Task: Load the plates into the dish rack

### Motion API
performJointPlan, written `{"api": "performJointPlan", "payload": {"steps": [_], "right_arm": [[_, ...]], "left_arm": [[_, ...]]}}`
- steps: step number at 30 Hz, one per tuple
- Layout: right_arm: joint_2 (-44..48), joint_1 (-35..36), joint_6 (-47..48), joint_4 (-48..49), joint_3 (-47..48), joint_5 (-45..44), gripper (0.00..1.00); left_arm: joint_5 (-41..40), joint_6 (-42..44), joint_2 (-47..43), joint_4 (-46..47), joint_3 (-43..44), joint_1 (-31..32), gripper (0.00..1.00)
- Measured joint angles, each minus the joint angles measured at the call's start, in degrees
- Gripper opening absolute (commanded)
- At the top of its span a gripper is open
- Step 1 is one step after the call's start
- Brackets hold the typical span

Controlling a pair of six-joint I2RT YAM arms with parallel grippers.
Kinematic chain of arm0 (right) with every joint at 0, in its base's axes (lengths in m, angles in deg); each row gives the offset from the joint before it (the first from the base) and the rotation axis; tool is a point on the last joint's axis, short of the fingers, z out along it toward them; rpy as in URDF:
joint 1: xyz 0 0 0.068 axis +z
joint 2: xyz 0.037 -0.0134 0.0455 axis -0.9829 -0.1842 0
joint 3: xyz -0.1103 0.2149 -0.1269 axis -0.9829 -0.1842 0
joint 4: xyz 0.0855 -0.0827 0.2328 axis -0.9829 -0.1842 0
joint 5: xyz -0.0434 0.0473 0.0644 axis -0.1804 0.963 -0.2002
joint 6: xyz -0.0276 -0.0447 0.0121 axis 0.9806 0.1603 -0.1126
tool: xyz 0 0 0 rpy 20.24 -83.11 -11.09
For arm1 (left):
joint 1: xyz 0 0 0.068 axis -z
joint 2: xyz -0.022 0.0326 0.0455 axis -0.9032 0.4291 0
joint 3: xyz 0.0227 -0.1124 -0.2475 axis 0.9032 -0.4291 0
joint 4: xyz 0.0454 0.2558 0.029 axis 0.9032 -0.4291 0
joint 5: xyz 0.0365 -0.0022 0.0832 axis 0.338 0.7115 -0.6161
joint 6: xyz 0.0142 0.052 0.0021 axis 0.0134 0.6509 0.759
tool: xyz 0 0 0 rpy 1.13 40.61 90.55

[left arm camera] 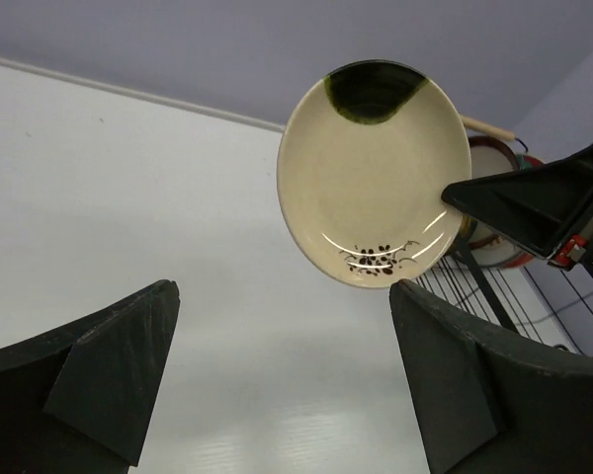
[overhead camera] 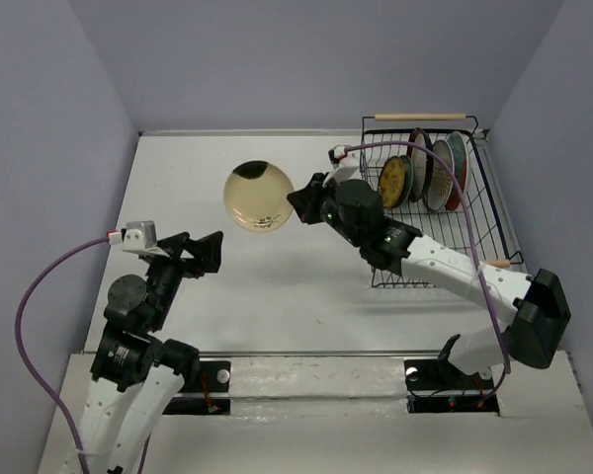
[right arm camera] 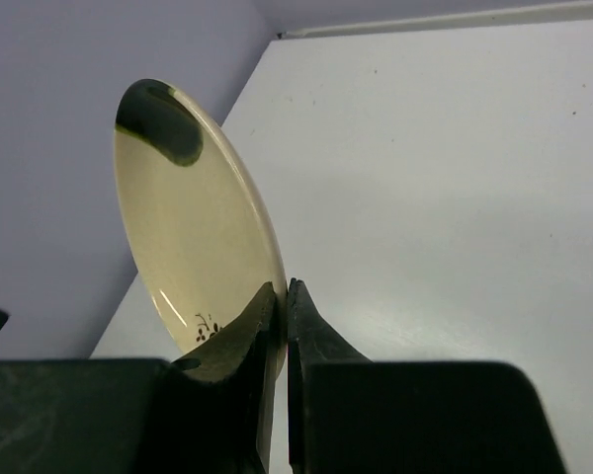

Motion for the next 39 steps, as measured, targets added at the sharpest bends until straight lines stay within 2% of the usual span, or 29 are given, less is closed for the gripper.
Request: {"api": "performJointPlan", "payload": {"steps": [5,12,15,18,19,21,22,24,25,26,31,33,34,36,37,39], "right_arm": [[5.9,-0.7,0.5,-4.3,-5.4,5.6,0.07],[10.4,-0.8,0.5,-6.1,-8.1,11.6,0.07],[12.0,-0.8,0.4,-6.2,-9.2,13.6,0.07],[12.7,-0.8,0.4,-6.5,-9.9,15.5,0.07],[12.8,-0.8,0.4,-6.6,-10.1,16.4,0.07],[13.0,-1.1,0.4,-6.7,-10.3,18.1,0.07],[13.0,-1.2,0.6,-6.7,-10.3,18.5,0.18],[13.2,-2.3,1.2,-7.3,-10.6,18.8,0.32],[13.4,-3.1,0.7,-7.0,-11.1,20.1,0.44],[13.7,-3.4,0.8,-7.0,-11.3,21.1,0.50],[15.5,-3.9,2.2,-6.2,-11.8,27.1,0.52],[15.8,-5.0,2.9,-6.1,-12.1,31.0,0.47],[15.8,-5.4,3.2,-6.1,-12.2,32.7,0.41],[15.8,-6.0,3.6,-6.1,-12.2,35.8,0.14],[15.8,-6.1,3.7,-6.0,-12.2,37.2,0.07],[15.9,-6.4,3.8,-5.4,-12.2,39.8,0.07]], "left_arm": [[7.4,-3.2,5.1,3.2,-2.7,0.0,0.99],[15.4,-8.7,11.7,11.3,-4.6,0.0,0.99],[17.6,-10.8,14.8,14.0,-5.9,-0.1,0.91],[18.9,-12.3,16.4,15.9,-7.0,-0.1,0.66],[19.5,-12.9,16.9,16.8,-7.3,-0.1,0.40],[20.7,-14.1,17.3,18.6,-7.9,-0.2,0.20],[21.5,-14.6,17.2,19.9,-8.4,-0.2,0.07],[23.7,-16.6,16.8,22.4,-9.0,-0.5,0.05],[24.6,-16.5,16.4,23.9,-9.2,-0.4,0.05],[25.9,-16.6,16.1,24.5,-9.4,-0.4,0.05],[32.5,-17.6,17.2,28.3,-10.3,-0.5,0.05],[35.2,-18.1,17.6,30.2,-10.6,-0.5,0.05],[35.9,-18.2,17.7,30.6,-10.7,-0.5,0.05],[37.8,-18.5,18.0,31.5,-11.0,-0.5,0.08],[38.3,-18.6,18.1,31.8,-11.0,-0.5,0.21],[39.5,-19.0,18.3,32.2,-11.0,-0.7,0.44]]}}
